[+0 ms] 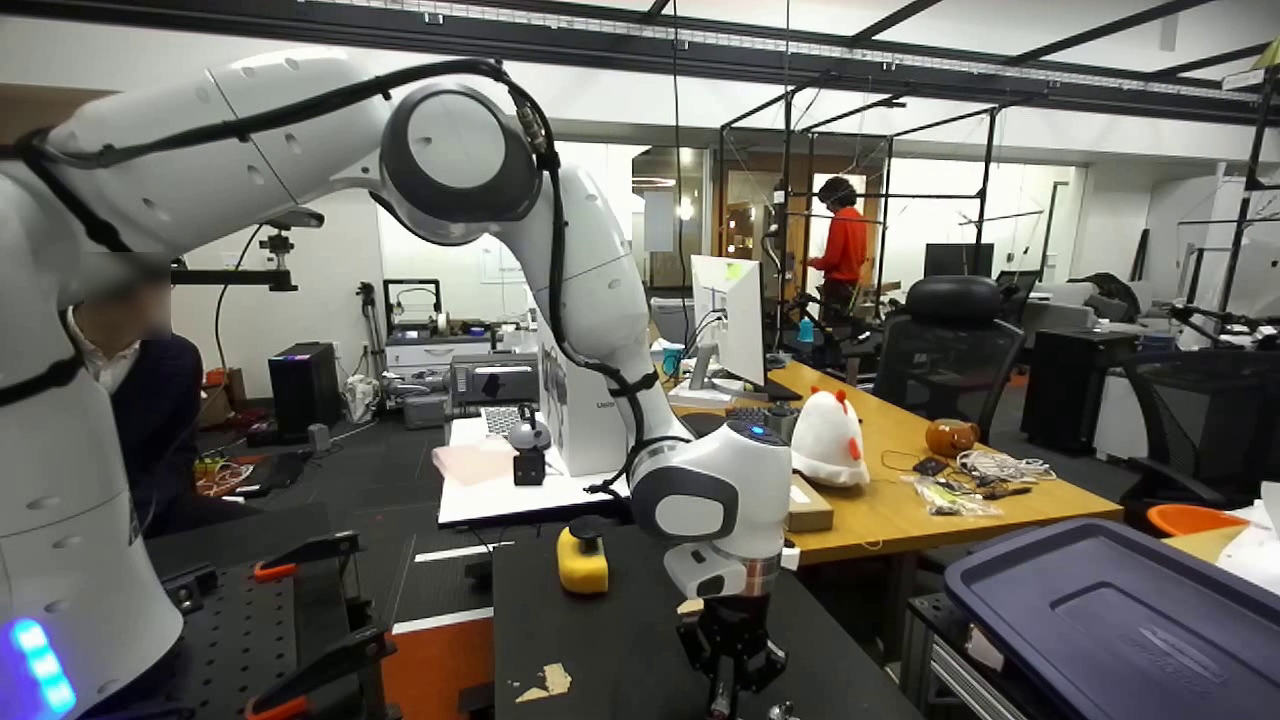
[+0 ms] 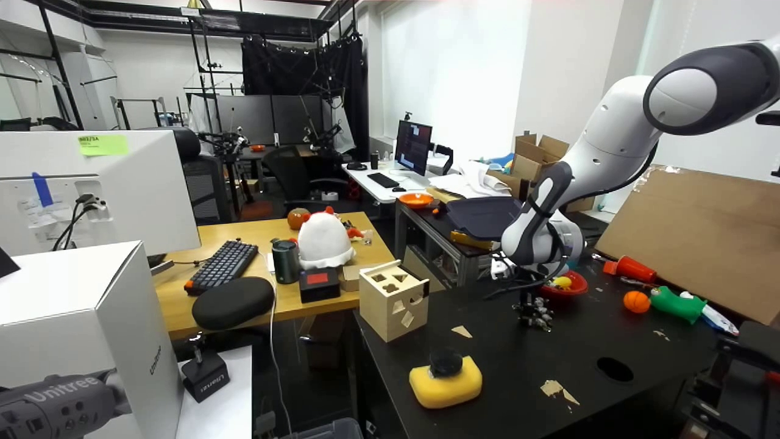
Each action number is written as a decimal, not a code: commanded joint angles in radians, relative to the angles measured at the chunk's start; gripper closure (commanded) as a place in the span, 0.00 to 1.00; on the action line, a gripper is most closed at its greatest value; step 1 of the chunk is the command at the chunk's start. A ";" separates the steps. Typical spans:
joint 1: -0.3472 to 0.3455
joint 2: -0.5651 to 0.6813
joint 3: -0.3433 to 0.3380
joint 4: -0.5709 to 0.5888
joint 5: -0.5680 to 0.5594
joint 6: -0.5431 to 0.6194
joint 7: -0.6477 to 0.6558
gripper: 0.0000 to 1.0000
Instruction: Pick up the sweets from the table and put them in the bowl
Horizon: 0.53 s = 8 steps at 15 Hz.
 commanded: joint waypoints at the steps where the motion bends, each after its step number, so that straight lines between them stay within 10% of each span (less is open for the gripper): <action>1: 0.004 -0.063 0.013 -0.063 0.001 0.011 -0.013 0.94; 8: -0.002 -0.220 0.030 -0.197 0.002 0.014 -0.117 0.94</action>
